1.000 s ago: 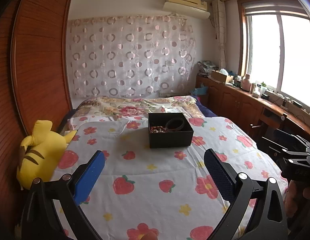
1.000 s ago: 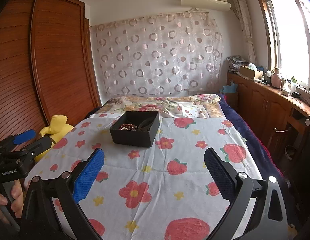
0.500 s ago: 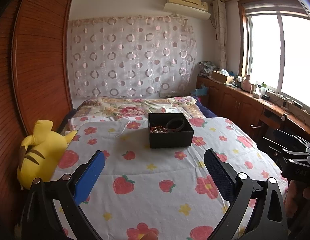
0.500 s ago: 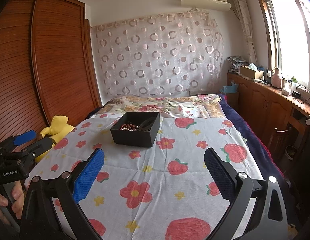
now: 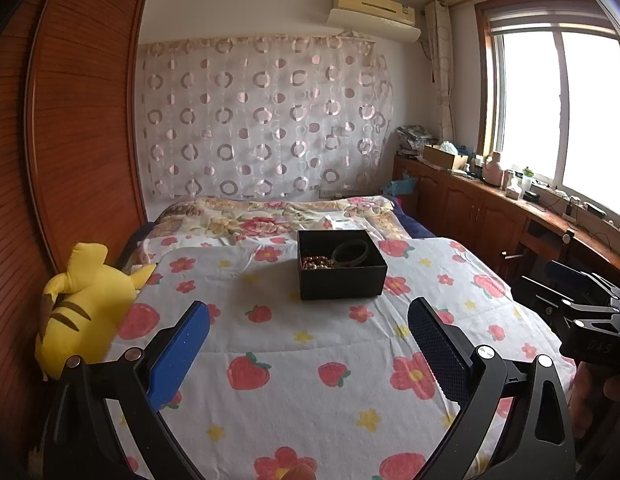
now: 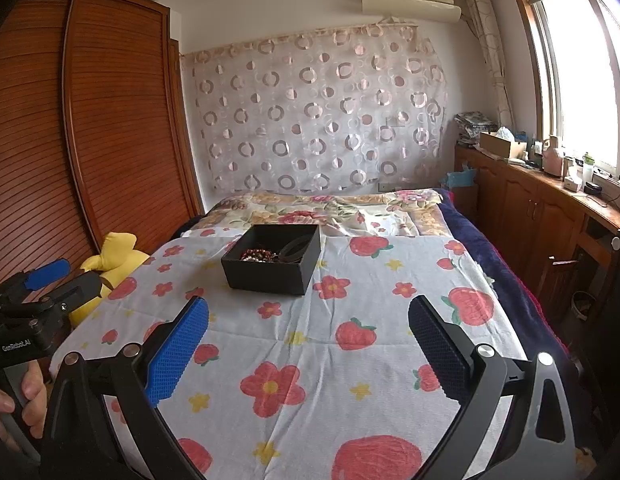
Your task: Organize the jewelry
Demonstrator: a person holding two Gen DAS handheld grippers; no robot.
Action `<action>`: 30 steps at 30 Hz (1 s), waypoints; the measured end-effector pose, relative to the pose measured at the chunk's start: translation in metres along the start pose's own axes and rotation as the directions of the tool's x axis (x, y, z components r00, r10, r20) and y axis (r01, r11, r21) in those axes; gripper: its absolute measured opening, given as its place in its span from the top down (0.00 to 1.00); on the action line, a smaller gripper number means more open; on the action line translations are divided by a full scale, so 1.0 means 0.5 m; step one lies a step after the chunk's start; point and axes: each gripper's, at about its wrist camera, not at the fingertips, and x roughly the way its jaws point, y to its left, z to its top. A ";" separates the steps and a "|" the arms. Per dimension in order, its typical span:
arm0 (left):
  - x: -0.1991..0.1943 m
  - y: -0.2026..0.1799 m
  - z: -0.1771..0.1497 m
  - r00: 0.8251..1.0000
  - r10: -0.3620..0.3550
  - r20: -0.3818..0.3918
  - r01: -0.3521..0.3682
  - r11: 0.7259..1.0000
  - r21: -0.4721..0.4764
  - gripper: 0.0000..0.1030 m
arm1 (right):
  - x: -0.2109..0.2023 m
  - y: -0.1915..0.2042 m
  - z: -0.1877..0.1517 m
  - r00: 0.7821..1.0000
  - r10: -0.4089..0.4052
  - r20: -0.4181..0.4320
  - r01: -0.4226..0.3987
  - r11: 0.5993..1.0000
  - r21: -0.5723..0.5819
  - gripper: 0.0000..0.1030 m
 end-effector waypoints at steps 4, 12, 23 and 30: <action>0.000 0.000 -0.001 1.000 0.002 0.001 -0.002 1.000 0.001 0.07 | -0.001 -0.001 0.000 1.000 -0.001 0.000 0.001 1.000 -0.001 0.02; 0.000 0.001 -0.003 1.000 -0.001 -0.001 0.001 1.000 -0.002 0.07 | 0.000 0.000 -0.001 1.000 -0.001 0.001 0.001 1.000 -0.001 0.02; 0.000 0.004 -0.002 1.000 -0.001 0.000 0.001 1.000 -0.003 0.07 | 0.000 -0.002 -0.001 1.000 -0.001 0.001 0.001 1.000 -0.001 0.02; 0.000 0.000 0.001 1.000 -0.005 -0.002 0.005 1.000 -0.003 0.07 | 0.000 -0.001 -0.002 1.000 -0.001 0.003 0.001 1.000 -0.002 0.02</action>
